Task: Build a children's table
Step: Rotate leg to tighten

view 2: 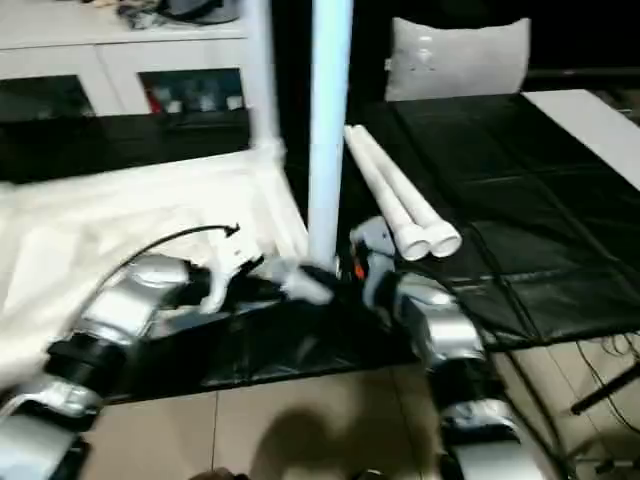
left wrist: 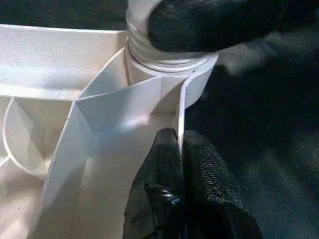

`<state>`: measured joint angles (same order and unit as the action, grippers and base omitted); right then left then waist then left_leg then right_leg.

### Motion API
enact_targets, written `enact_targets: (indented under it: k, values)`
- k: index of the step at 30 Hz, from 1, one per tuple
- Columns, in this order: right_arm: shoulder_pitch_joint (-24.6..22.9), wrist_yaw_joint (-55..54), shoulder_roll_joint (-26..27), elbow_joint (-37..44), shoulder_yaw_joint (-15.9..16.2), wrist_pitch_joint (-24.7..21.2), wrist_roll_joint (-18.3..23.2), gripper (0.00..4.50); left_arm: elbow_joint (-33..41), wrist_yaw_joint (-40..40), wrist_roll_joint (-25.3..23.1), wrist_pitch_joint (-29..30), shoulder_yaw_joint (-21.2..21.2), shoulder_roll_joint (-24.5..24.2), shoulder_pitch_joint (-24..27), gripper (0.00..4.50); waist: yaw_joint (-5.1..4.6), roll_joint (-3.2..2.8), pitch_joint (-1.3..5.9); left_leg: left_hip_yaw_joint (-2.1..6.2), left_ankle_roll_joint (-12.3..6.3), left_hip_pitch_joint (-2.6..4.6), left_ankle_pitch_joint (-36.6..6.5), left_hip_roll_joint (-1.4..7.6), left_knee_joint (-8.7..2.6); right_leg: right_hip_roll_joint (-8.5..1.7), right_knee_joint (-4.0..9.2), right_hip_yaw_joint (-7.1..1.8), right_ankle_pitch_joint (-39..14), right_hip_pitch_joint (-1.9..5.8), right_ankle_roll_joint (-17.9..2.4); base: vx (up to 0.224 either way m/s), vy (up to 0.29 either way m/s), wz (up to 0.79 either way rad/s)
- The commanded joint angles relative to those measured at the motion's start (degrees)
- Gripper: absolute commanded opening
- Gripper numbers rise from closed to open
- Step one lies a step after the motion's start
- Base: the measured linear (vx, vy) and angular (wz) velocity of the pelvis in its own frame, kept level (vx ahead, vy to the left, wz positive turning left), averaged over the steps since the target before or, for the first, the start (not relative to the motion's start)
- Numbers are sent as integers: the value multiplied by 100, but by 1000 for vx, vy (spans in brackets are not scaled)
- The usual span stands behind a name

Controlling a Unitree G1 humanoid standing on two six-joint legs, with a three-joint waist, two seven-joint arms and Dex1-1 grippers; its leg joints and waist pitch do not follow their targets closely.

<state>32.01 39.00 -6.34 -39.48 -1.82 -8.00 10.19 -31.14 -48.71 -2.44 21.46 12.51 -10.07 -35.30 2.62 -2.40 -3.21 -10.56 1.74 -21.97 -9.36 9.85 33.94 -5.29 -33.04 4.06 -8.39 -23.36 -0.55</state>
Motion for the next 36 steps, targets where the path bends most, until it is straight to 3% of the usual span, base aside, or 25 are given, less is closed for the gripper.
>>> enact_targets:
  k: [1,5,7,10,12,14,15,17,20,21,22,23,24,25,27,28,29,32,33,35,36]
  values:
    - [229,-443,669,-307,211,-114,115,262,-250,814,77,-194,-110,497,-378,0,15,86,360,149,-43,148,-2207,257,-454,-357,530,-184,-3019,158,-828,0,0,0]
    - [558,-1752,962,-803,-235,125,79,262,-600,1520,-80,-734,-198,813,-681,0,19,64,391,158,-38,120,-2091,250,-460,-358,518,-178,-2760,180,-798,0,0,0]
    - [549,-1808,940,-804,-224,226,-10,262,-571,1499,-110,-810,-181,805,-686,0,48,54,417,143,-109,110,-1929,264,-459,-351,476,-197,-2388,195,-876,0,0,0]
    - [469,-1827,890,-691,-267,345,-66,329,-480,1342,-138,-857,-134,738,-646,0,95,63,447,107,-277,81,-1498,263,-432,-343,385,-212,-1587,237,-1124,0,0,0]
    - [404,-1852,814,-598,-285,490,-138,331,-488,1231,-167,-950,-78,670,-608,0,123,72,453,100,-395,55,-1295,252,-414,-363,366,-209,-1435,270,-1174,0,0,0]
    - [345,-2015,705,-549,-197,664,-367,361,-573,1188,-175,-1060,-47,628,-617,0,144,80,470,90,-457,46,-1089,255,-401,-358,343,-205,-1283,275,-1190,0,0,0]
    - [255,-1882,669,-421,-230,654,-257,370,-724,1156,-213,-1203,-25,591,-653,0,153,70,473,92,-494,47,-1001,253,-396,-345,332,-198,-1205,276,-1222,0,0,0]
    - [102,-1813,576,-178,-185,642,-277,370,-843,1038,-259,-1366,32,524,-681,0,176,67,456,90,-519,56,-1051,259,-404,-341,347,-196,-1300,273,-1208,0,0,0]
    - [-158,-1763,454,223,-118,616,-320,412,-1007,889,-298,-1592,74,444,-717,0,206,55,440,99,-433,72,-1233,271,-431,-327,388,-200,-1584,264,-1052,0,0,0]
    - [-569,-1495,334,896,-122,404,-138,412,-1305,729,-366,-1933,118,337,-832,0,208,43,441,104,-372,87,-1329,281,-438,-341,385,-208,-1686,253,-1045,0,0,0]
    - [-569,-1495,334,896,-122,404,-138,412,-1305,729,-366,-1933,118,337,-832,0,222,37,416,92,-404,83,-1396,249,-443,-302,451,-205,-1813,252,-914,0,0,0]
    - [-1058,-1303,163,1642,-74,222,-72,431,-1680,647,-455,-2400,176,232,-1014,0,243,49,433,112,-349,113,-1466,293,-459,-328,415,-223,-1774,242,-916,0,0,0]
    - [-1201,-1267,119,1857,-63,132,-48,431,-1790,631,-467,-2532,178,214,-1072,0,283,56,434,122,-342,109,-1447,293,-472,-309,405,-232,-1621,251,-809,0,0,0]
    - [-1354,-1256,63,2074,-37,13,-48,431,-1935,643,-484,-2687,178,200,-1158,0,265,66,439,135,-331,70,-1420,294,-481,-323,375,-225,-1556,283,-841,0,0,0]
    - [-1499,-1251,-1,2266,-4,-90,-57,431,-2119,686,-503,-2852,173,202,-1277,0,263,64,451,129,-305,73,-1404,285,-466,-343,366,-222,-1523,275,-910,0,0,0]
    - [-1603,-1230,-36,2405,18,-111,-40,431,-2271,781,-523,-2944,153,217,-1374,0,256,-1,448,126,-293,76,-1415,277,-458,-340,376,-222,-1522,263,-942,0,0,0]
    - [-1679,-1234,-49,2508,32,-102,-32,431,-2395,885,-560,-3039,148,225,-1458,0,238,46,444,108,-295,73,-1443,269,-446,-338,393,-222,-1519,269,-943,0,0,0]
    - [-1867,-1323,-27,2834,20,-215,2,431,-2713,993,-450,-3229,-44,289,-1673,0,248,49,451,106,-347,67,-1347,265,-430,-346,387,-216,-1471,268,-971,0,0,0]
    - [-1962,-1393,-7,3087,16,-384,46,450,-2837,901,-173,-3261,-297,348,-1751,44,248,88,451,104,-380,67,-1295,267,-424,-350,383,-216,-1444,270,-999,0,0,0]
    - [-1992,-1423,-3,3218,36,-472,52,450,-2777,733,2,-3253,-412,372,-1707,55,263,70,456,110,-431,47,-1160,265,-416,-361,359,-211,-1339,281,-1072,0,0,0]
    - [-1995,-1442,-1,3256,43,-502,47,450,-2721,662,75,-3243,-455,382,-1665,55,293,106,468,103,-459,66,-1099,288,-410,-383,340,-211,-1261,271,-1173,0,0,0]
